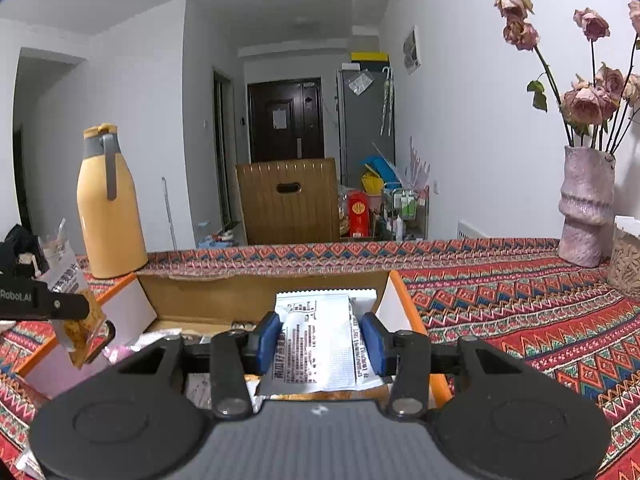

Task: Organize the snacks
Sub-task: 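Lower both packets into the box and open both tools, then move both tools back over the snack pile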

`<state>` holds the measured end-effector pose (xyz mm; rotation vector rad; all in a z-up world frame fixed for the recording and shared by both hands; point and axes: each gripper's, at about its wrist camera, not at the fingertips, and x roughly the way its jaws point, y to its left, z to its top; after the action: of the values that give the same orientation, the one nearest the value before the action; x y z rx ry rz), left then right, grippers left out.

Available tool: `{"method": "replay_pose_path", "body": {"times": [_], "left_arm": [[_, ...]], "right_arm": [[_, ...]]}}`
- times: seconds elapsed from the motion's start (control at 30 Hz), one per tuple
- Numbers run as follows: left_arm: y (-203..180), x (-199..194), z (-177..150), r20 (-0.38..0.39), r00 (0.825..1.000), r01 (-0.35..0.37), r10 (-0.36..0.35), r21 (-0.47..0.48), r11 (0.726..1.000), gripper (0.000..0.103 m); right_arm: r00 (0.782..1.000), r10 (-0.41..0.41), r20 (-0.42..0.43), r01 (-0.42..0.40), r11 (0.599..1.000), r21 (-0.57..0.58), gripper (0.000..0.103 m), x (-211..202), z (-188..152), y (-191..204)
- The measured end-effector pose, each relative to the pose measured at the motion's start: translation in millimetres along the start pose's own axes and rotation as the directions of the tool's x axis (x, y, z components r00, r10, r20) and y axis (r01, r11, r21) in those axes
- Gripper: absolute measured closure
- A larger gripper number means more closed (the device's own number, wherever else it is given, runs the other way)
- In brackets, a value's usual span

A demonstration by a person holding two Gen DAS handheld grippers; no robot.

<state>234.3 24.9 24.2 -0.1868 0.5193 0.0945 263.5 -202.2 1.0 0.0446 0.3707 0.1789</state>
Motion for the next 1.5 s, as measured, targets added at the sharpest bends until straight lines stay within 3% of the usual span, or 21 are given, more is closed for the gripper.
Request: {"method": "replay_pose_path", "body": {"times": [0.1, 0.17, 0.23, 0.3, 0.33, 0.37, 0.47, 0.97, 1.5], "left_arm": [[-2, 2, -4, -0.007, 1.000, 0.004, -0.004, 0.010, 1.000, 0.075], [-3, 1, -5, -0.006, 1.000, 0.006, -0.006, 0.015, 1.000, 0.069], [-3, -3, -6, 0.010, 1.000, -0.002, 0.002, 0.009, 1.000, 0.036], [-4, -9, -7, 0.042, 0.999, -0.024, 0.024, 0.007, 1.000, 0.013], [-3, -12, -7, 0.062, 0.997, -0.035, 0.035, 0.003, 0.999, 0.003], [-3, -15, -7, 0.075, 0.996, -0.039, 0.039, -0.001, 0.999, 0.000], [-3, -18, -7, 0.086, 0.996, -0.038, 0.038, 0.000, 0.999, 0.000], [-1, -13, -11, 0.046, 0.998, -0.042, 0.042, -0.003, 0.999, 0.000], [-5, -72, -6, 0.080, 0.997, -0.010, 0.008, 0.027, 1.000, 0.000]], "right_arm": [[1.000, -0.003, -0.003, 0.003, 1.000, -0.002, 0.059, -1, -2, 1], [1.000, 0.001, -0.004, -0.001, 1.000, -0.003, 0.058, -3, -2, 1], [1.000, -0.002, -0.001, 0.002, 1.000, -0.004, 0.055, -5, -3, 1], [1.000, -0.006, 0.003, 0.006, 1.000, 0.003, 0.038, -7, -3, 0], [1.000, -0.011, 0.008, 0.011, 1.000, 0.007, 0.024, -8, -3, -1], [1.000, -0.016, 0.016, 0.016, 1.000, 0.013, 0.012, -10, -4, -2], [0.999, -0.023, 0.027, 0.022, 0.999, 0.025, 0.000, -15, -4, -4], [0.999, -0.027, 0.021, 0.026, 0.999, 0.028, 0.000, -19, -6, -3], [0.996, -0.027, 0.086, 0.024, 0.999, 0.034, 0.000, -67, 7, 3]]}}
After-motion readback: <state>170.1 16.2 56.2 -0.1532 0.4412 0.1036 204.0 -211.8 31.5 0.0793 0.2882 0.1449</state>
